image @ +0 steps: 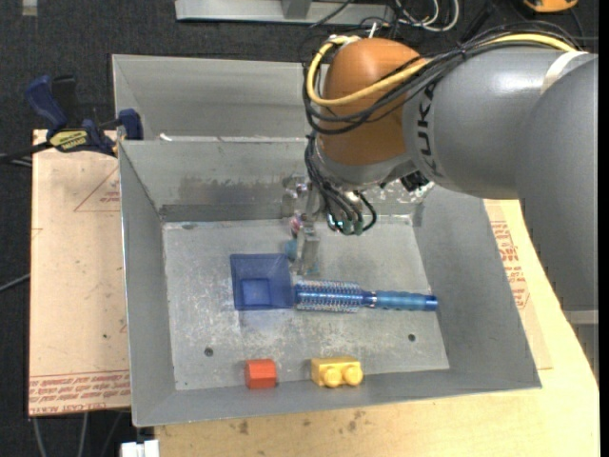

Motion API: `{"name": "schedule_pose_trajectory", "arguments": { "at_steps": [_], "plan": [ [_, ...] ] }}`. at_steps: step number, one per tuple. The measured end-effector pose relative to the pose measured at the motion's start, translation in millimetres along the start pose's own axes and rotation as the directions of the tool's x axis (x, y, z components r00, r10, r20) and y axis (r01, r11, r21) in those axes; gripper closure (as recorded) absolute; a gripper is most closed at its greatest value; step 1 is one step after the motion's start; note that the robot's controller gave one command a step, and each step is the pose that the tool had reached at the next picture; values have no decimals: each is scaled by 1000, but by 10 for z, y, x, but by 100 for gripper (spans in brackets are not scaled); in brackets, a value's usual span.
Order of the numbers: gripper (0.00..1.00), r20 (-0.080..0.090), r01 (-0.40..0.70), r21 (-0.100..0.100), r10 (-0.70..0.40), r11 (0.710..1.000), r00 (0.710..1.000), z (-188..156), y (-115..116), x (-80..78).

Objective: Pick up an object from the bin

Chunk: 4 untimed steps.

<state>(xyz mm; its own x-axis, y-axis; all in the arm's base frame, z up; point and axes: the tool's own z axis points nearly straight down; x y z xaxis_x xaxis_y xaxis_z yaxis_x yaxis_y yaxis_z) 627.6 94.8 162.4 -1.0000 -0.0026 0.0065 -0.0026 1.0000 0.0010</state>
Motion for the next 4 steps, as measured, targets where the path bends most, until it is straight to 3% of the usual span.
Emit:
{"name": "schedule_pose_trajectory", "arguments": {
  "at_steps": [1,2,3,4],
  "plan": [
    [0,0,-159,-1,159,987,987,960,170,261],
    [0,10,-327,-5,327,945,945,617,334,208],
    [0,8,-424,-4,424,906,906,625,197,142],
    [0,4,-480,-3,480,877,877,938,169,89]
  ]
}}
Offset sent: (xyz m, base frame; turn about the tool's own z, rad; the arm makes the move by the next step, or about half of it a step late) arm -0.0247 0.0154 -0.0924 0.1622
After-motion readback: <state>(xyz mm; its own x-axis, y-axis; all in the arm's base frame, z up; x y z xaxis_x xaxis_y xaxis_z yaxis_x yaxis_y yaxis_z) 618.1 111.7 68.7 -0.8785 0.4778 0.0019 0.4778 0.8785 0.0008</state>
